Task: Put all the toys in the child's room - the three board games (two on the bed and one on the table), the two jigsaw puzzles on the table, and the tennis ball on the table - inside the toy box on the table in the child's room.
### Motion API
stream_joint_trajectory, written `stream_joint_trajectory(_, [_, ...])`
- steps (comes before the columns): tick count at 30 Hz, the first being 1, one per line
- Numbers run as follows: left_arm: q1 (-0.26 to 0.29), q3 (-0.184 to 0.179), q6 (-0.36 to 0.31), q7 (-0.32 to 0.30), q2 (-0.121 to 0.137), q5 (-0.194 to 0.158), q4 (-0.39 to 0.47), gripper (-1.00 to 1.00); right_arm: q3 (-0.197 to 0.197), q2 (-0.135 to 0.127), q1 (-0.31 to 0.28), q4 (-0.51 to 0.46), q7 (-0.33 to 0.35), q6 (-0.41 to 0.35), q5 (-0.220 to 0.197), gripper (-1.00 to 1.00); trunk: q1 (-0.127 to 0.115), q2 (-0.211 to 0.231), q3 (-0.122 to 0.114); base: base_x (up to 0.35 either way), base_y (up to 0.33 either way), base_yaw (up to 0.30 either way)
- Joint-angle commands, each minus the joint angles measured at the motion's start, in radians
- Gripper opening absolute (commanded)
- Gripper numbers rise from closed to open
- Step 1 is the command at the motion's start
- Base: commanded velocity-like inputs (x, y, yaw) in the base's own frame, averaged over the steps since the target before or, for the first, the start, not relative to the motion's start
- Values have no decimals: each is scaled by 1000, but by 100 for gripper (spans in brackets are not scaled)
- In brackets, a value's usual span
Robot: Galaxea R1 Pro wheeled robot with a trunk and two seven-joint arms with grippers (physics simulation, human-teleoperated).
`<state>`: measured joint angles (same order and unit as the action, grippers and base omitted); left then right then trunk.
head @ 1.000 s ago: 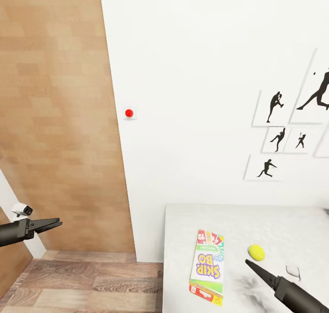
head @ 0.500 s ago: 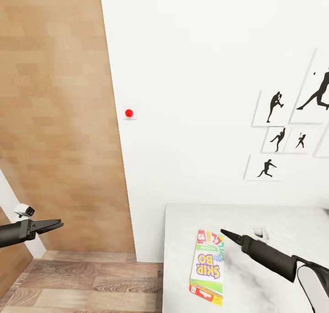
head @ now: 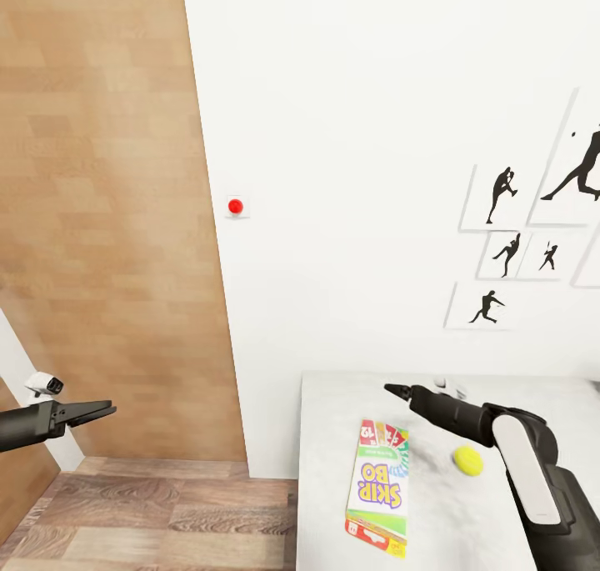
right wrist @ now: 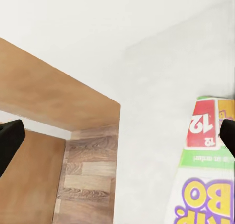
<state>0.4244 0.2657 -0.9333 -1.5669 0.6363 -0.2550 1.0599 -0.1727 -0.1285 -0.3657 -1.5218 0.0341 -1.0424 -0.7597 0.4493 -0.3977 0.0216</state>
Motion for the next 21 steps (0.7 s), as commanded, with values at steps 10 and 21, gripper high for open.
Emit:
stream_joint_trajectory(10, [1, 0, -9, -4, 0, 0, 0, 100, 42, 8, -12, 7, -32, -5, 8, 100, 1, -2, 2, 0, 0, 0])
stream_joint_trajectory(21, [1, 0, -9, -4, 0, 0, 0, 100, 67, 8, -17, 3, -53, -5, 12, 100, 1, -2, 2, 35, 80, 0])
